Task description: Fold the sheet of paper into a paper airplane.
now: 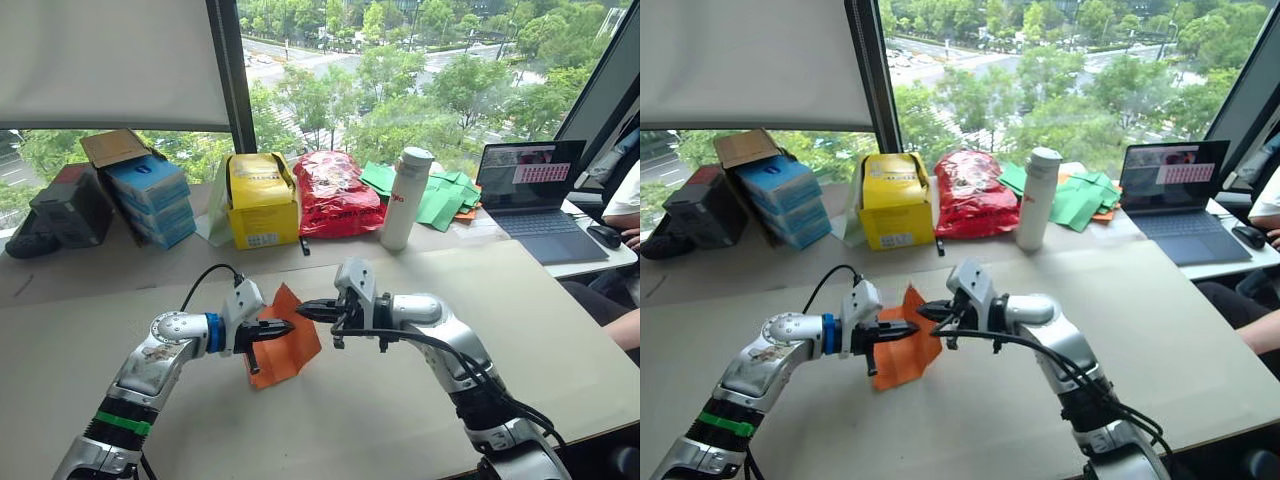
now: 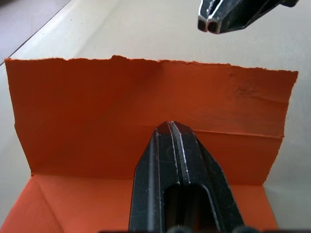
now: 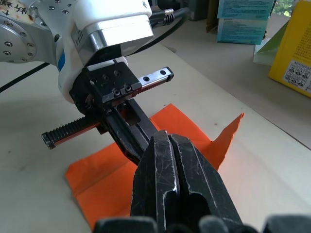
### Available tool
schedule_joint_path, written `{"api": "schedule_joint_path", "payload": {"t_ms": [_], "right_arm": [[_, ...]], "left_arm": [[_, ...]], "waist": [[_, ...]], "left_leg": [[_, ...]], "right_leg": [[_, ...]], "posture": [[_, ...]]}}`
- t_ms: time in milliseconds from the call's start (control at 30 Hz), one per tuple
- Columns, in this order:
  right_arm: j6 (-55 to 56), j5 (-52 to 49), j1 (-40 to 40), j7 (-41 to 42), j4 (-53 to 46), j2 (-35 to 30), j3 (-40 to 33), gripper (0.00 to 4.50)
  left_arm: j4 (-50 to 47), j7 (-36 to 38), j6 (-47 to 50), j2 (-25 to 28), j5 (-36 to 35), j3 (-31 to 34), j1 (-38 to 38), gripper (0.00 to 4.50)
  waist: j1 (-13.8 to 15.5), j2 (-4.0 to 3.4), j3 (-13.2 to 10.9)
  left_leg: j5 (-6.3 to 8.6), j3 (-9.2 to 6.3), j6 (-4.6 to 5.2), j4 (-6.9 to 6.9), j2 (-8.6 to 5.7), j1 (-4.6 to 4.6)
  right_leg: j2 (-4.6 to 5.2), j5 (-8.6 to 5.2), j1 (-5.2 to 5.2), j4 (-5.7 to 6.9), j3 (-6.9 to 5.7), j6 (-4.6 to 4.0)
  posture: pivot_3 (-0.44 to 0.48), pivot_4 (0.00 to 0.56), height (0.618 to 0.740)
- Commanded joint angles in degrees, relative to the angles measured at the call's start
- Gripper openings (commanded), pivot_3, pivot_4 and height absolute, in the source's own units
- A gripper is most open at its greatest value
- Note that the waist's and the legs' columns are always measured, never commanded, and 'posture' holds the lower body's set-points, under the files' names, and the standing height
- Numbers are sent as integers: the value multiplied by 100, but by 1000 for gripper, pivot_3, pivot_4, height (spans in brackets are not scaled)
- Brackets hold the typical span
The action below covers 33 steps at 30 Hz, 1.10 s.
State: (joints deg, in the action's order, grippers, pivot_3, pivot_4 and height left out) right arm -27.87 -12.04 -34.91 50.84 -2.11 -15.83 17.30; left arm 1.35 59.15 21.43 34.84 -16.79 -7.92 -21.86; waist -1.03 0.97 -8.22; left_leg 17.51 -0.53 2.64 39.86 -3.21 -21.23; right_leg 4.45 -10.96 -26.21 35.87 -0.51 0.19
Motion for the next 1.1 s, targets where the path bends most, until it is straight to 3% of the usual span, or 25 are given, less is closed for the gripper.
{"api": "schedule_joint_path", "payload": {"t_ms": [33, 233, 433, 767, 1067, 1100], "right_arm": [[210, 393, -276, -227, 468, 124, 240, 9], [251, 1001, -267, -362, 1174, -26, 618, 9], [95, 1213, 2, -348, 1199, -207, 719, 9], [-37, 1133, 179, -514, 927, -178, 542, 9], [89, 892, -302, -1516, 1719, 512, -428, 2972], [150, 882, -334, -1534, 1801, 550, -473, 2972]], "left_arm": [[-70, 48, -161, 92, 22, 119, 76, 0], [-242, 81, -152, 384, -30, 335, 528, 0], [-385, -30, -154, 703, 71, 534, 1154, 0], [-413, -197, -212, 586, 183, 415, 1270, 0], [-282, -180, -347, 550, 233, 361, 1204, 0], [-273, -178, -356, 550, 232, 358, 1199, 0]], "waist": [[10, 0, 0], [10, 0, 0], [9, -1, 1], [33, 1, 9], [21, 1, 9], [22, 1, 9]], "left_leg": [[0, 1, 0, 2, 0, 0], [1, 2, 3, 4, -2, -1], [1, 1, 3, 5, -1, 4], [4, -2, 7, 5, -2, 15], [2, 2, 3, 5, -4, 13], [1, 2, 2, 4, -4, 13]], "right_leg": [[1, 0, 1, 0, 0, 0], [3, 0, 0, 0, 1, 0], [6, 0, 4, 1, 6, 0], [9, 0, 16, 4, 4, 0], [8, 1, 11, 8, 5, -1], [8, 1, 9, 9, 5, -1]], "posture": [[0, 150, 740], [0, 150, 740], [0, 150, 740], [0, 150, 740], [0, 150, 740], [0, 150, 740]]}}
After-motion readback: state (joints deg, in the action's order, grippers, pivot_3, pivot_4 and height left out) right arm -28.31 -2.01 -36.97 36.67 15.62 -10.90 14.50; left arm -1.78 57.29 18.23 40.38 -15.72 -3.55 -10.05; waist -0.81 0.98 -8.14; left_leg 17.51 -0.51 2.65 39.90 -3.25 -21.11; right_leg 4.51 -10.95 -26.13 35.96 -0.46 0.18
